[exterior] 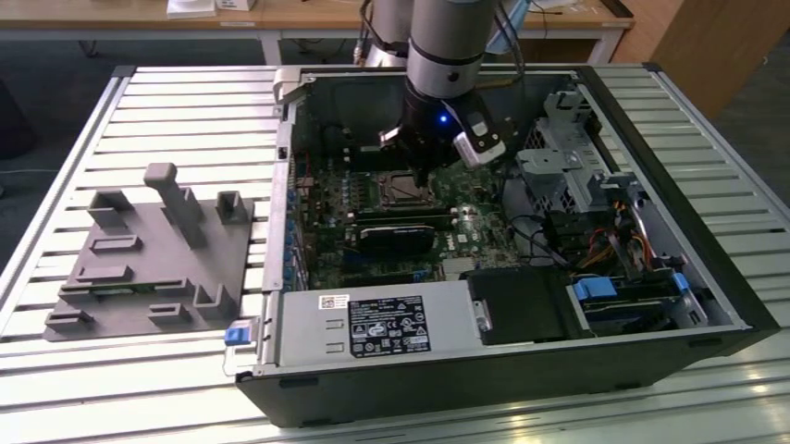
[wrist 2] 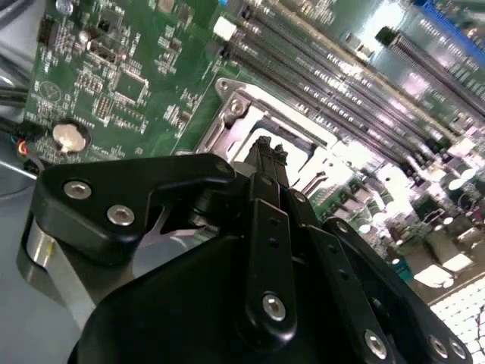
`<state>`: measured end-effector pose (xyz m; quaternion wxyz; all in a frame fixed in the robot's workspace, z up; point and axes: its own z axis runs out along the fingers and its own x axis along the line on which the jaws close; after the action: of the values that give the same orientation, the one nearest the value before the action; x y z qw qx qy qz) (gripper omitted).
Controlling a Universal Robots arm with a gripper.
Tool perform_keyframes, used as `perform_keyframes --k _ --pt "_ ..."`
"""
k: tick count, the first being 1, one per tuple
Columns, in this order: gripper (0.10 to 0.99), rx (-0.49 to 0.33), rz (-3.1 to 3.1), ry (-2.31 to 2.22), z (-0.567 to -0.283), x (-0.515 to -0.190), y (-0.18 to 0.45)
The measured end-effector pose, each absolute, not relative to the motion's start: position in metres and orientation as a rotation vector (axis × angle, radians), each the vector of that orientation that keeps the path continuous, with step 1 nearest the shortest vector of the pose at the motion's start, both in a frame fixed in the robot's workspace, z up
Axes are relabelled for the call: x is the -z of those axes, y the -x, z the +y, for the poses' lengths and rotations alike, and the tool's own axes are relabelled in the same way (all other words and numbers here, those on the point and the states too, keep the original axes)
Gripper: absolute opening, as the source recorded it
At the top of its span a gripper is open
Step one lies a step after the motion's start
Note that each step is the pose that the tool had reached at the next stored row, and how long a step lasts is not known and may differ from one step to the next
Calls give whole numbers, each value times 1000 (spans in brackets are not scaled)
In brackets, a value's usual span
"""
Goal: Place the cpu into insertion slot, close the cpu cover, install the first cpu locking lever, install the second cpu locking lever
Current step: 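Install the second cpu locking lever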
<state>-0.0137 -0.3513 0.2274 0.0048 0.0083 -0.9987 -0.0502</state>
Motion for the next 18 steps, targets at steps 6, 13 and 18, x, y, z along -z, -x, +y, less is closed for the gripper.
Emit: perform_keyframes --k 6,13,18 --pt "106 175 -3127 -26 -358 -227 14" --pt "106 207 -3125 -26 -373 -226 14" --pt "106 207 -3125 -26 -380 -226 14"
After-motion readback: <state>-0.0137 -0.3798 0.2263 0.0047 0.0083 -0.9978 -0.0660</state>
